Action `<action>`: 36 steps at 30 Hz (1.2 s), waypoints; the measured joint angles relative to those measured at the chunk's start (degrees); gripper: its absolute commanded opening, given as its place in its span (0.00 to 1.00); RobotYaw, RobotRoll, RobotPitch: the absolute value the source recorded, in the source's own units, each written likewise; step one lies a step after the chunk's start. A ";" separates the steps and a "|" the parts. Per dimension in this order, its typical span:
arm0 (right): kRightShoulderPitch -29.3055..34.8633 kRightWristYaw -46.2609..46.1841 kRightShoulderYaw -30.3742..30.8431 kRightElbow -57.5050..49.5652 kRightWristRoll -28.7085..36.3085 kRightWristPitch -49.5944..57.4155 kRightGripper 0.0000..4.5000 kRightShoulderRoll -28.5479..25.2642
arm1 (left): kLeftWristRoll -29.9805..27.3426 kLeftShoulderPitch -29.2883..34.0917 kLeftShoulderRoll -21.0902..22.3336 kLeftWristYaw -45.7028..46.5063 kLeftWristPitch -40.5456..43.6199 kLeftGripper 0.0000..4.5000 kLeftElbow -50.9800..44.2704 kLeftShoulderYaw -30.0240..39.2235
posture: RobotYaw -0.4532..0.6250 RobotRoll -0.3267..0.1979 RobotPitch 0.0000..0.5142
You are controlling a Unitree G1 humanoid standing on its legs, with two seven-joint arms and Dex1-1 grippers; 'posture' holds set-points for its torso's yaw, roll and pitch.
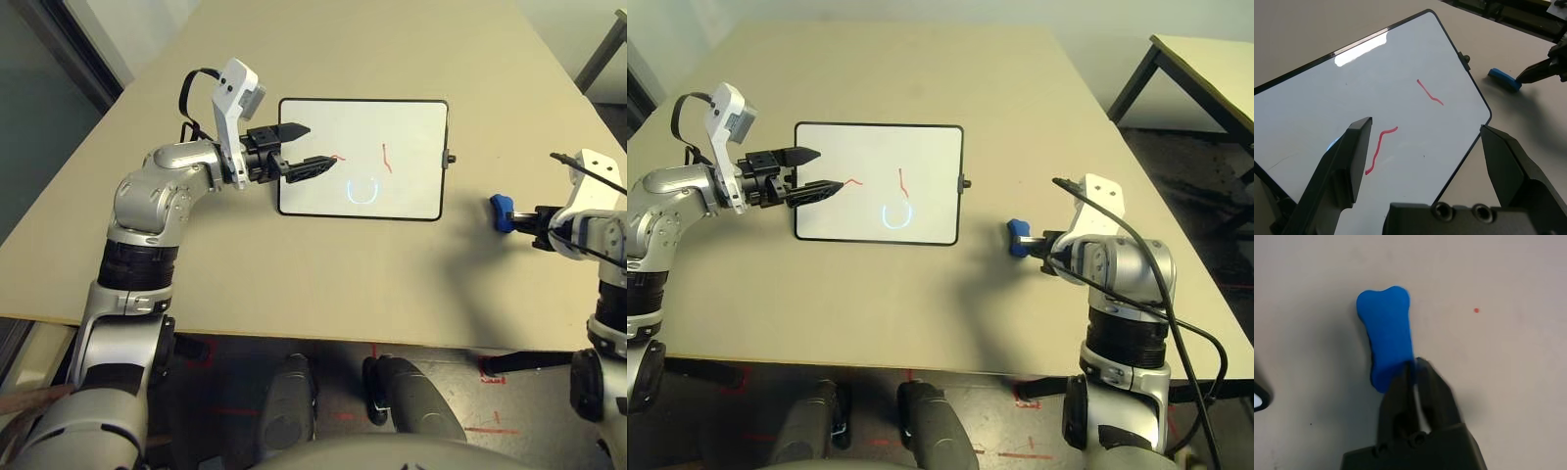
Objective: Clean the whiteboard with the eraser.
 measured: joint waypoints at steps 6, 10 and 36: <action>-3.52 -1.70 -0.82 0.09 0.93 0.12 0.78 0.03 | 0.00 0.00 0.02 0.02 0.00 1.00 0.00 0.00 | 0.36 0.62 0.28; -5.57 -3.12 -1.75 0.09 1.56 -1.01 0.99 0.04 | 0.01 0.00 0.03 0.02 0.00 1.00 0.01 0.00 | 0.36 0.62 0.27; -4.56 -6.16 5.89 15.61 2.20 -18.67 0.91 1.16 | 0.03 0.36 1.40 0.17 -0.37 1.00 0.30 0.43 | 0.40 0.62 0.30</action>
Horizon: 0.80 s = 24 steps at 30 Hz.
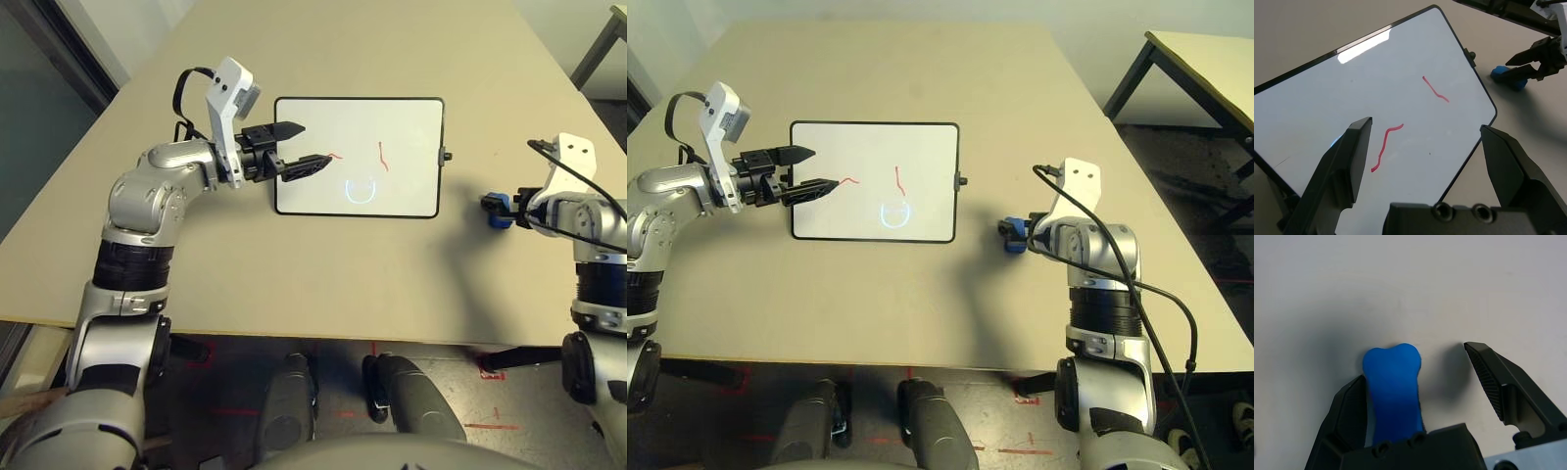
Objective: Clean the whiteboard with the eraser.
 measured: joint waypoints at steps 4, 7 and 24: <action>0.14 -0.43 -0.10 -0.54 0.40 0.25 0.64 0.45 | 0.00 0.07 0.11 -0.01 0.00 1.00 0.00 0.01 | 0.39 0.62 0.31; 0.68 -0.88 -0.51 -1.59 0.52 0.94 0.42 0.54 | 0.02 0.07 0.12 -0.05 0.00 1.00 0.04 0.01 | 0.39 0.62 0.31; 2.76 -2.30 -3.12 -5.95 2.35 3.67 0.18 0.94 | 0.25 -0.54 -0.61 -0.84 -0.63 1.00 1.79 -0.44 | 0.37 0.62 0.30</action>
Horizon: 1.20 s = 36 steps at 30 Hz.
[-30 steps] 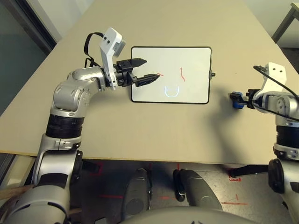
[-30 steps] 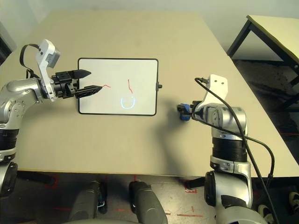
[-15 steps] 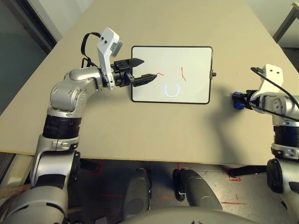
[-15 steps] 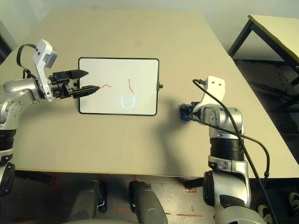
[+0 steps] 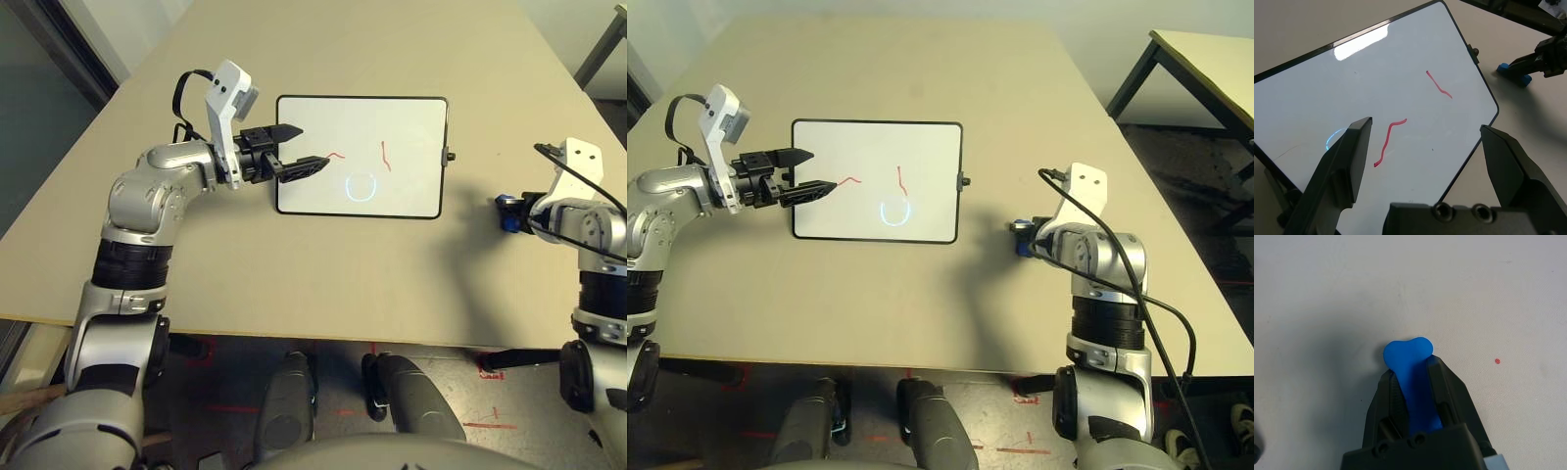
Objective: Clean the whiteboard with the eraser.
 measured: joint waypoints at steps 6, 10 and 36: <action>-0.01 -0.06 -0.04 -0.17 0.26 -0.13 0.18 -0.09 | 0.03 -0.35 -0.17 -0.01 -0.46 1.00 0.04 0.00 | 0.38 0.62 0.30; -1.67 1.50 1.78 -1.66 0.48 -0.69 0.18 -2.55 | 0.05 -0.36 -0.15 -0.01 -0.50 1.00 0.13 0.00 | 0.37 0.62 0.30; -19.63 24.85 44.09 2.49 -12.19 -36.15 0.18 -2.32 | -0.02 -1.08 -0.16 0.97 -0.01 1.00 -0.90 -0.14 | 0.42 0.62 0.26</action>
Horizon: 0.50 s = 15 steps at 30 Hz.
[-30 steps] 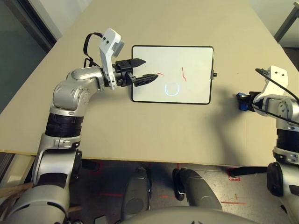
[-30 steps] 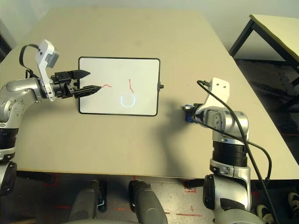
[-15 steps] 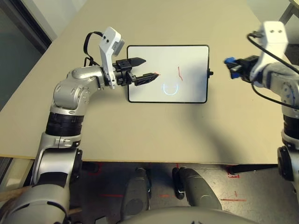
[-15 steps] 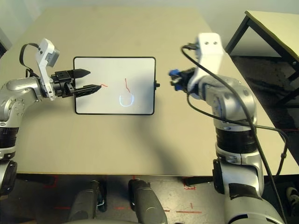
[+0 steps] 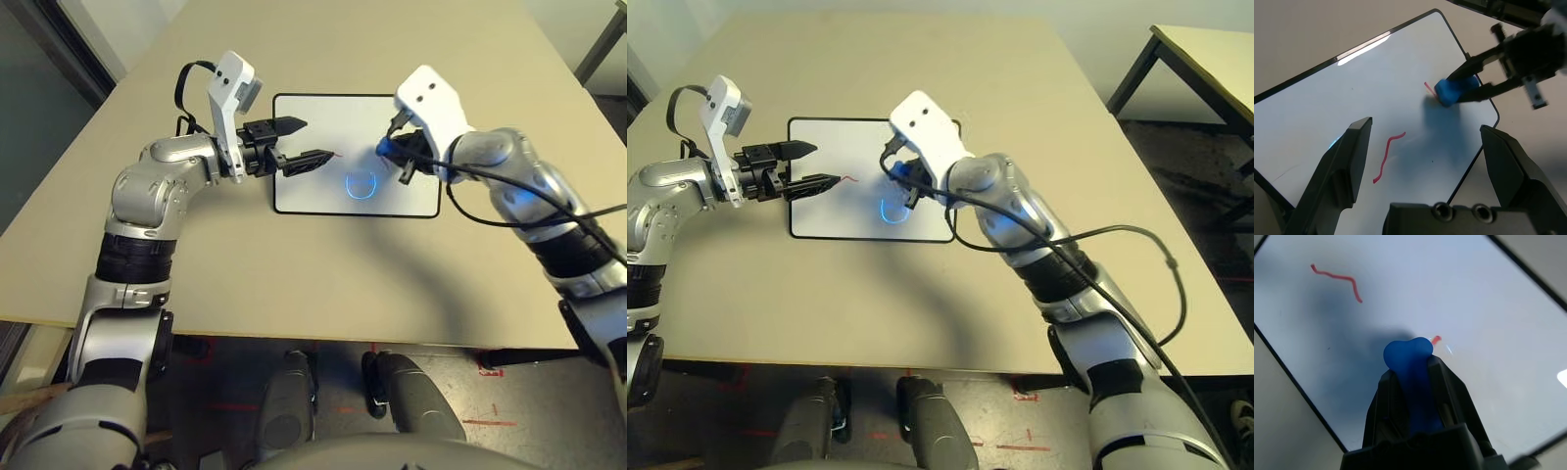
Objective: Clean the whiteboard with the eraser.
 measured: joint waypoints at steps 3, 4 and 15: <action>0.75 0.44 0.24 2.25 -1.64 -2.39 0.18 1.67 | -0.04 0.84 0.04 0.38 0.39 1.00 -0.49 0.10 | 0.43 0.62 0.26; 0.75 0.60 0.24 2.76 -2.13 -2.98 0.18 2.12 | -0.05 0.94 0.03 0.52 0.55 1.00 -0.63 0.10 | 0.43 0.62 0.26; -5.32 2.32 -1.23 14.08 -5.81 -6.50 0.18 5.03 | -0.26 1.25 0.03 1.45 1.31 1.00 -2.08 0.31 | 0.43 0.62 0.25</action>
